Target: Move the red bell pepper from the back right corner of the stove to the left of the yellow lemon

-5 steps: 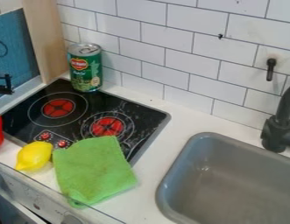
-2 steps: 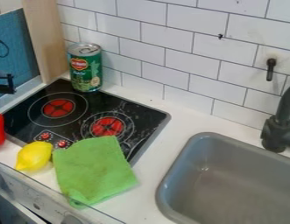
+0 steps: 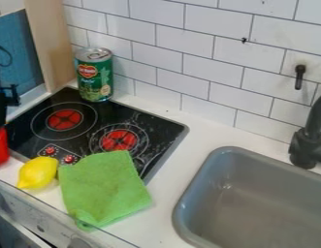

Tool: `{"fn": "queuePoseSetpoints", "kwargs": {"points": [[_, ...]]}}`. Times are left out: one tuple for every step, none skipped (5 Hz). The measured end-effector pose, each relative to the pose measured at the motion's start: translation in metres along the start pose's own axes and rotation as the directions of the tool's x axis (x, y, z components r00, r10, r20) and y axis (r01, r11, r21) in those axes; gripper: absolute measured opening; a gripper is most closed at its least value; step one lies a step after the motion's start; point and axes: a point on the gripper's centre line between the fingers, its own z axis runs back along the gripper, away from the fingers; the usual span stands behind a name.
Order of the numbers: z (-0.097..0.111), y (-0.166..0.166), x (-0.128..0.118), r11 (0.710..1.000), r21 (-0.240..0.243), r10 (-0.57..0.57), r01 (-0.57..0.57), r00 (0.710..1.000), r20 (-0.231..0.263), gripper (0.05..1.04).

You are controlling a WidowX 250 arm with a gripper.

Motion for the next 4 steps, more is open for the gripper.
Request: {"fn": "queuePoseSetpoints", "kwargs": {"points": [[0.000, 0.000, 0.000, 1.000, 0.001, 0.003, -0.003, 1.000, -0.002, 0.948], [0.011, 0.002, -0.002, 1.000, 0.014, 0.019, -0.019, 0.999, 0.030, 1.007], [0.027, -0.010, 0.006, 0.997, 0.057, -0.049, 0.046, 0.997, 0.052, 1.002], [0.050, -0.041, 0.015, 0.976, 0.115, -0.196, 0.188, 0.978, 0.066, 1.001]]}}
